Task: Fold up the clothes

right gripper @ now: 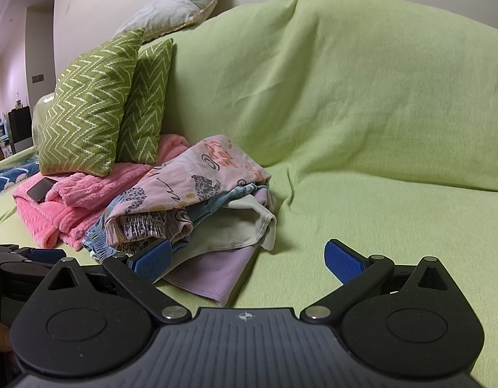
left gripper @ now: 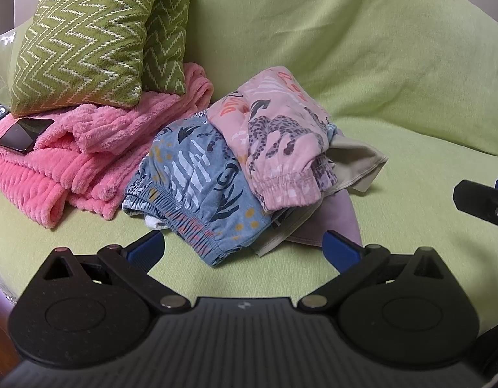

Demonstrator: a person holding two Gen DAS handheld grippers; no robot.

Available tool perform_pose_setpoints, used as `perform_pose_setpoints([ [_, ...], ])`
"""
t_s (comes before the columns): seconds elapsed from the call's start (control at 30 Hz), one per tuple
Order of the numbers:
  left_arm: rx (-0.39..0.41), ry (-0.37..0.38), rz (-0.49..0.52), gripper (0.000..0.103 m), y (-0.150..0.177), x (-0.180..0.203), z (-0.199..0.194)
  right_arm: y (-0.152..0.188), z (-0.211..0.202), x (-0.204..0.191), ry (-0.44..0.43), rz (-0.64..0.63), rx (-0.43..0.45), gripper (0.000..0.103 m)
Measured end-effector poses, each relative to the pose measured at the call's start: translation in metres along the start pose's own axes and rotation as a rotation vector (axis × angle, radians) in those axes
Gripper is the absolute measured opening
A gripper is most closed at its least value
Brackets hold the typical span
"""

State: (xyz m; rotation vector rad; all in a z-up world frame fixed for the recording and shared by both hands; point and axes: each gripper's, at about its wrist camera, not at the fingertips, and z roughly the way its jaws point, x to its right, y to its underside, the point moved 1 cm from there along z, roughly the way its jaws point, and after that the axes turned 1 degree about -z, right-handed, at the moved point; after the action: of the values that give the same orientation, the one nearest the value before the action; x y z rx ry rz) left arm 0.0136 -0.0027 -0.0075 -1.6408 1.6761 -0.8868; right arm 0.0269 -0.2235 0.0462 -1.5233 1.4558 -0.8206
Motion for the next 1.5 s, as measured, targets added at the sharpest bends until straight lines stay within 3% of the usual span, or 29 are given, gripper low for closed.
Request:
perform_pose_setpoints([
  [0.97, -0.002, 0.006, -0.008, 0.102, 0.001, 0.0, 0.001, 0.001, 0.003, -0.001, 0.001, -0.008, -0.003, 0.103],
  [1.2, 0.076, 0.023, -0.02, 0.102, -0.002, -0.003, -0.015, 0.001, 0.004, 0.002, -0.01, 0.002, -0.01, 0.103],
  [1.3, 0.177, 0.02, 0.092, 0.102, -0.005, 0.001, -0.027, -0.002, 0.007, 0.01, -0.062, 0.054, -0.037, 0.103],
  [1.37, 0.2, 0.044, 0.189, 0.099, -0.008, 0.005, -0.026, -0.005, 0.01, 0.019, -0.105, 0.102, -0.044, 0.103],
  [1.43, 0.206, 0.077, 0.27, 0.087, -0.013, 0.008, -0.022, -0.012, 0.016, 0.016, -0.073, 0.065, -0.036, 0.097],
  [1.5, 0.205, 0.089, 0.357, 0.083, -0.016, 0.013, -0.015, -0.019, 0.023, 0.007, -0.089, 0.0, -0.028, 0.096],
])
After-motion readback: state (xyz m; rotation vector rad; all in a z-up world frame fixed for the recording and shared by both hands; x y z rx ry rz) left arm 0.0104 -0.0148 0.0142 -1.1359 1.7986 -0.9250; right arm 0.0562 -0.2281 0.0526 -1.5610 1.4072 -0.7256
